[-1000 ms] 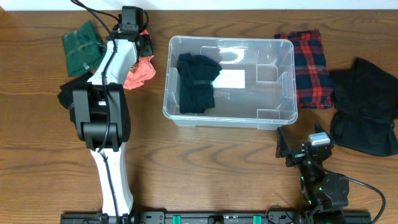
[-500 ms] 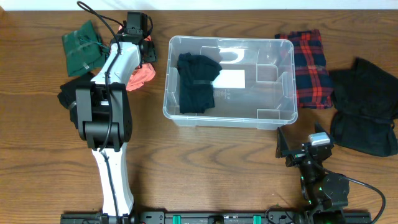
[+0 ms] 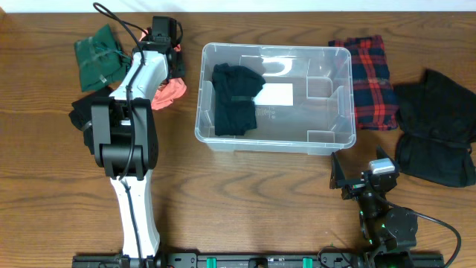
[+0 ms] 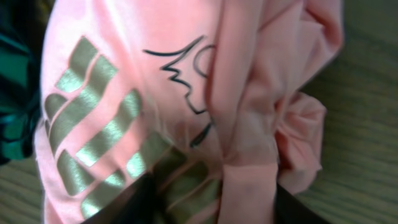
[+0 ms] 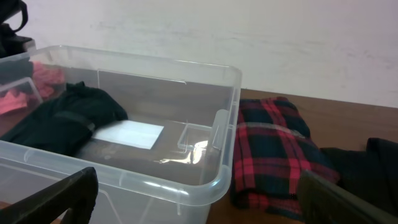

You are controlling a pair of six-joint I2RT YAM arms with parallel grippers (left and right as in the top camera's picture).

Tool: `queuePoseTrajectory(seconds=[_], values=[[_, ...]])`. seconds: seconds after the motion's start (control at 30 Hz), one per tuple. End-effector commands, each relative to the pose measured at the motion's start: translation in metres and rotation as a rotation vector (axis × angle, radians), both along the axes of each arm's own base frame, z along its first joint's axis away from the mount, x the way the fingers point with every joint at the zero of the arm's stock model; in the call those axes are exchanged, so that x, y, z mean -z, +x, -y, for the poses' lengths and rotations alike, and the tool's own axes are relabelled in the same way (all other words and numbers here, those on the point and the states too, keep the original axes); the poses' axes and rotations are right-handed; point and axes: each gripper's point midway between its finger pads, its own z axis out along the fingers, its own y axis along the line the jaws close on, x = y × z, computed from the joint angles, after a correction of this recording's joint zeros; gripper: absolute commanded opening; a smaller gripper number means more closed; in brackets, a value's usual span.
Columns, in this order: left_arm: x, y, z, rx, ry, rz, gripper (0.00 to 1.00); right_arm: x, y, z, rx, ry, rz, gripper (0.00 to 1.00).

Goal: Pack container
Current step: 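Grasp the pink shirt with the left gripper and lift, then carry the pink shirt into the container beside the black garment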

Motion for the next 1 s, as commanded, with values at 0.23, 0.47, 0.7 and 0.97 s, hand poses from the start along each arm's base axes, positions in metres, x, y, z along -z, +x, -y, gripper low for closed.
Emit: queuePoseTrajectory(seconds=[0.23,0.47,0.7,0.97], values=[[0.029,-0.015,0.001,0.039,0.009,-0.096,0.06,0.0,-0.001,-0.002,-0.01,-0.015,0.003,0.99],[-0.03,-0.001,-0.015,0.047,0.128,-0.003,0.06,0.0,-0.001,-0.002,-0.009,-0.015,0.003,0.99],[-0.106,0.003,-0.022,0.016,0.161,0.141,0.06,0.0,-0.001,-0.002,-0.009,-0.015,0.003,0.99],[-0.188,-0.009,-0.022,0.005,0.151,0.286,0.06,0.0,-0.001,-0.002,-0.009,-0.015,0.003,0.99]])
